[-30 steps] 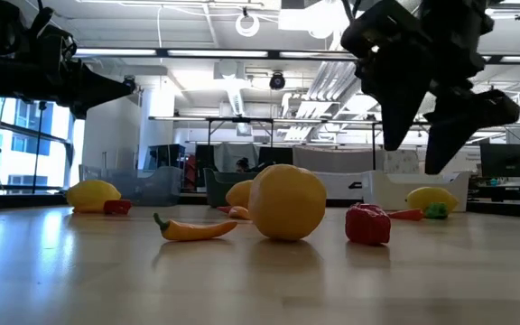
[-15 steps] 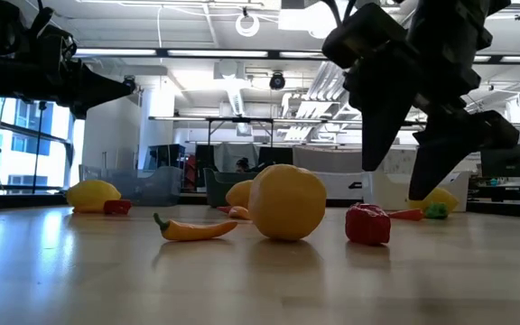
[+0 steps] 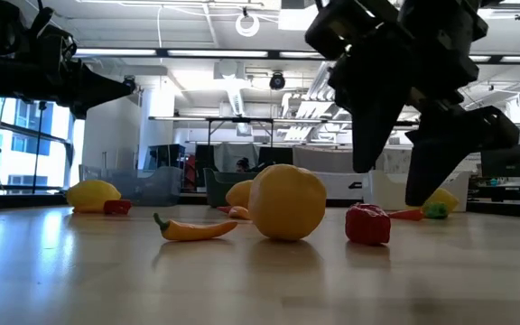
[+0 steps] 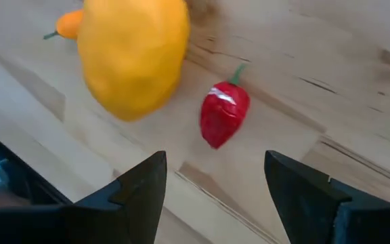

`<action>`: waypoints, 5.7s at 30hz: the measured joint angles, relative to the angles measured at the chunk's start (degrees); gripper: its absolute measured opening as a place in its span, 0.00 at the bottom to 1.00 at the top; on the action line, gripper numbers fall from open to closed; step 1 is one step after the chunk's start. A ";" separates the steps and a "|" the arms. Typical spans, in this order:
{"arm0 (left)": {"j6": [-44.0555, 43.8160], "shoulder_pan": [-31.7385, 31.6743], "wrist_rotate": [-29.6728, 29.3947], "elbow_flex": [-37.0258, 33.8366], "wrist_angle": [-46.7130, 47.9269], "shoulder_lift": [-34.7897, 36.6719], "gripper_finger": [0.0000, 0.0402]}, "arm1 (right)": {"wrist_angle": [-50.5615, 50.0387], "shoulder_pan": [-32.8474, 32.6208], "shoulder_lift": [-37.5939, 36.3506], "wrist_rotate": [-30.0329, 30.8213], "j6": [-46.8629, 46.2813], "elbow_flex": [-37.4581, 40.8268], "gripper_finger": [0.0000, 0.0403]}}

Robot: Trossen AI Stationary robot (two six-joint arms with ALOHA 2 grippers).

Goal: Sort produce into baskets
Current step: Put the red chili pepper into the white bin, then put the green chili pepper into the white bin

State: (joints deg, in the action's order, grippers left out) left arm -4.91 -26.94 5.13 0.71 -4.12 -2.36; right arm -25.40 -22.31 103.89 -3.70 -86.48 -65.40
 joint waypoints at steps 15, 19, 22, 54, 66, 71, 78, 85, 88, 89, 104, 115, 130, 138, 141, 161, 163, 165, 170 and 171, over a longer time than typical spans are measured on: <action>0.00 0.00 -0.02 0.00 0.00 -0.01 0.00 | -9.48 0.17 5.25 2.79 2.09 -7.44 0.59; 0.00 0.00 -0.02 0.00 0.00 -0.01 0.00 | -9.72 0.17 6.03 4.02 2.46 -7.44 0.59; 0.00 0.01 0.00 0.00 0.02 -0.01 0.00 | -8.96 0.24 6.97 4.54 3.07 -7.44 0.56; 0.00 0.02 -0.24 0.00 0.00 0.00 0.00 | -39.95 28.03 -8.90 7.33 40.54 -7.42 0.07; 0.00 0.00 -0.22 0.00 0.00 0.00 0.00 | -35.72 65.04 -12.85 15.52 67.09 -7.40 0.07; 0.00 0.00 -0.37 0.00 -0.02 0.00 0.00 | -30.54 74.11 -10.03 14.07 76.49 -7.40 0.07; 0.00 0.02 -0.50 0.00 0.00 -0.01 0.00 | -27.65 80.21 -3.98 13.57 82.77 -7.37 0.07; 0.00 0.00 -0.50 0.00 0.00 -0.01 0.00 | -24.14 81.93 0.73 13.17 86.91 -7.37 0.07; 0.00 0.02 -0.50 0.00 0.00 -0.01 0.00 | -24.15 82.12 1.93 13.21 86.72 -7.37 0.07; 0.00 0.01 -0.50 0.00 -0.01 0.00 0.00 | -24.21 82.12 2.08 13.23 86.69 -7.37 0.08; 0.00 0.00 -0.54 0.00 -0.17 -0.01 0.00 | -28.17 80.76 1.64 15.00 89.61 -8.10 0.37; 0.01 0.02 -0.57 0.00 -1.33 -0.01 0.00 | -28.94 77.71 -7.44 15.66 86.93 -8.75 0.22; 1.95 0.00 -0.79 0.00 -2.30 0.01 0.00 | -5.69 64.77 -10.16 9.05 87.46 -3.59 0.02; 7.19 0.02 -1.98 0.02 -7.05 0.01 0.00 | 10.01 56.31 -10.16 4.95 82.29 2.70 0.00; 7.17 0.00 -1.99 0.02 -8.25 -0.03 0.00 | 16.29 53.35 -10.16 4.96 82.87 5.13 0.00; 1.87 1.43 2.19 13.14 13.29 -8.61 0.00 | 41.06 45.31 -10.16 4.51 82.65 18.05 0.00; 0.75 2.80 3.07 14.18 13.40 -11.04 0.00 | 41.06 45.06 -10.16 4.51 82.72 18.05 0.00; 0.14 4.27 3.14 15.17 13.35 -13.59 0.00 | 41.15 45.01 -10.16 4.52 83.13 18.05 0.00; -2.93 7.49 2.80 17.29 13.69 -20.84 0.00 | 41.17 44.62 -10.16 4.52 84.55 18.05 0.00; -3.98 8.11 2.81 18.16 14.50 -22.34 0.00 | 41.15 44.60 -10.16 4.50 84.39 18.05 0.00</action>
State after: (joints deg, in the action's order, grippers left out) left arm -8.89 -18.83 7.94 18.87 10.38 -24.70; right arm 15.75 22.29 93.73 0.80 -2.09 -47.35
